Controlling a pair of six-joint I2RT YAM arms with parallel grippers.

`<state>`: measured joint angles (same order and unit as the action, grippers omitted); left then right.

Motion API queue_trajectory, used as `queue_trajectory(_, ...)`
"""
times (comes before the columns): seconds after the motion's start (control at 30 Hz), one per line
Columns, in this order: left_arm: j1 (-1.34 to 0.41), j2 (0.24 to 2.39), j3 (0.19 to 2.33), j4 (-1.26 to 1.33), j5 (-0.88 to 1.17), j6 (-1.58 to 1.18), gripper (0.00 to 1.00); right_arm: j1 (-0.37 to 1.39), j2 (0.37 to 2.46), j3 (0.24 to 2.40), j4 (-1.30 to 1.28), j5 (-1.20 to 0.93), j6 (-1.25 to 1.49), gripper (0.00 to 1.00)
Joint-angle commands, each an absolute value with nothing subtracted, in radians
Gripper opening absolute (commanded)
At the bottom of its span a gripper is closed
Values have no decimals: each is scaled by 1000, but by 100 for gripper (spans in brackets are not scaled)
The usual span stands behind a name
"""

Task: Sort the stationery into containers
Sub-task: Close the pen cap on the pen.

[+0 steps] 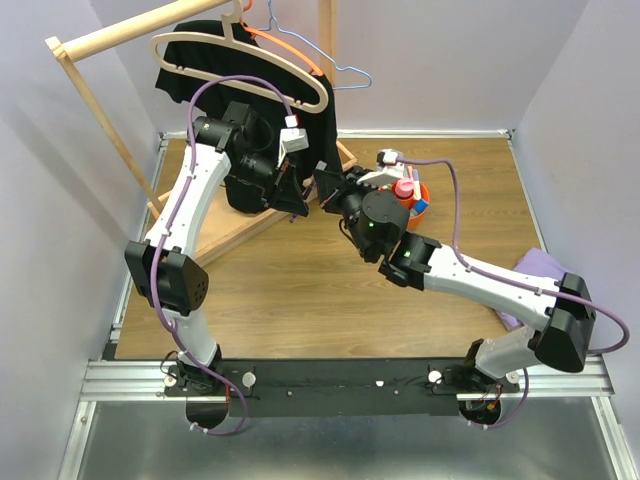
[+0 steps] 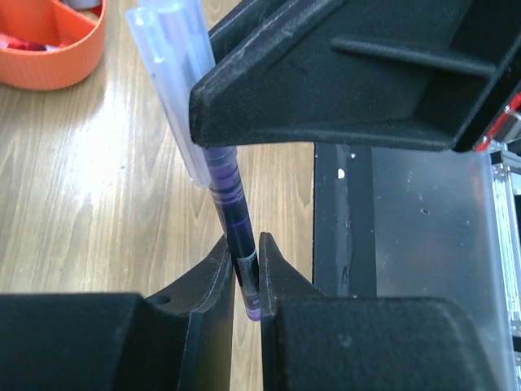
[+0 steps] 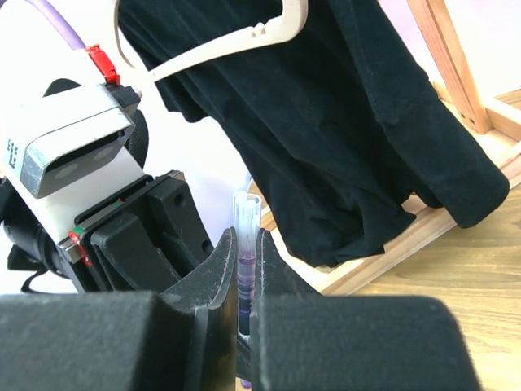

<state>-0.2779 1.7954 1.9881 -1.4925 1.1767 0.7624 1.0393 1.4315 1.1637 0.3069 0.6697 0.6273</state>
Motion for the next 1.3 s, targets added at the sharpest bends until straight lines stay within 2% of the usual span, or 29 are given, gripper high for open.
queue_trajectory(0.0,-296,1693,2106,-1489,1657,805,0,1111,1627,1080,-172,591,630,1)
queue_trajectory(0.3,-295,1690,2128,-1523,1655,887,0,1152,1684,1111,-178,537,670,1)
queue_trajectory(1.27,-259,1680,2157,-1525,1654,913,0,1236,1769,1141,-126,439,689,1)
